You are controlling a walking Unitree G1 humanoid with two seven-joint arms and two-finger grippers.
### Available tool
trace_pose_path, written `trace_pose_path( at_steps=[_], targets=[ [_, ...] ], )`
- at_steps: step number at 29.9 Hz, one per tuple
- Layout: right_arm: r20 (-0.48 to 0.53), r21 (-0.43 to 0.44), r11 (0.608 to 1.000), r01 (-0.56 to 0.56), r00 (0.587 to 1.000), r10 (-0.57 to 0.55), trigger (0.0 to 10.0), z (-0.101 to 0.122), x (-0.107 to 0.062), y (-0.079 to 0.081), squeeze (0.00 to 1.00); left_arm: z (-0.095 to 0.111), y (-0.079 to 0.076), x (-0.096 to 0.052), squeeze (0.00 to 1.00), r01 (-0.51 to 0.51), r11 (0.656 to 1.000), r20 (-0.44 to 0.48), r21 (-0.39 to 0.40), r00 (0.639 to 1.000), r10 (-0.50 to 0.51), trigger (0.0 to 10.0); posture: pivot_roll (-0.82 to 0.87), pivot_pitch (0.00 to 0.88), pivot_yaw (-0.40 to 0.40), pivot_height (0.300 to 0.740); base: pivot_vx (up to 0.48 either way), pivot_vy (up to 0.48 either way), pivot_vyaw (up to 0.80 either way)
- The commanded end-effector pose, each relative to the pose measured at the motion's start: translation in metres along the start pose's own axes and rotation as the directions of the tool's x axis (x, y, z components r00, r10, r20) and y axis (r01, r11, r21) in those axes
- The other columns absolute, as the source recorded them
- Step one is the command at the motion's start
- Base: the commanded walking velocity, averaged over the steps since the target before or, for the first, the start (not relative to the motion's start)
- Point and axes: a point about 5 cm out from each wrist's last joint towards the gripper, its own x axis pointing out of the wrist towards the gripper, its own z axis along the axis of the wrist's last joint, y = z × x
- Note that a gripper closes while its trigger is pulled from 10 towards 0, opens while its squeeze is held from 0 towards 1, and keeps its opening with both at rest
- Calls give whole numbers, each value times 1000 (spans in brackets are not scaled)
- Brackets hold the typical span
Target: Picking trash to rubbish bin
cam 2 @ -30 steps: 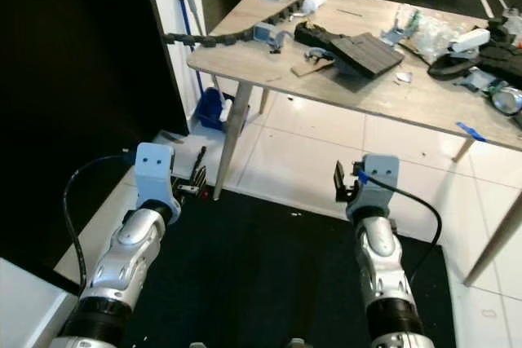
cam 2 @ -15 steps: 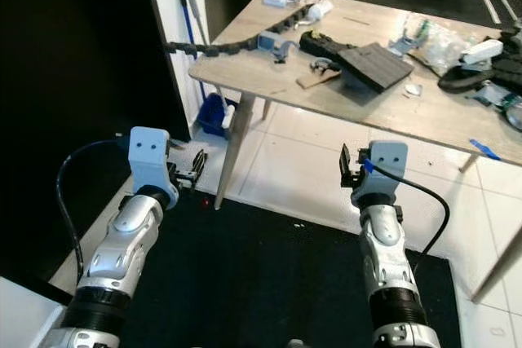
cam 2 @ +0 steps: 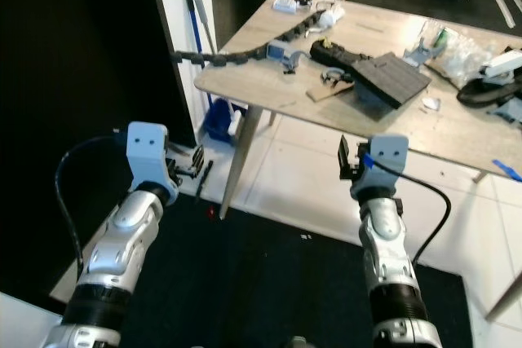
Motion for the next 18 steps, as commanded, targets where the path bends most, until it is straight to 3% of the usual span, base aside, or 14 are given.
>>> trace_pose_path(
  at_steps=[1,18],
  targets=[
    [11,6,1000,4,1000,-4,10000,2,0,0,0,-1,1,-2,0,-3,1000,-8,-6,1000,3,10000,-14,139,-31,740,289,0,0],
    [-7,10,1000,17,1000,-17,10000,1,1,-2,0,-2,1,-3,0,-4,1000,-17,-7,1000,4,10000,-12,143,-27,740,289,0,0]
  ],
)
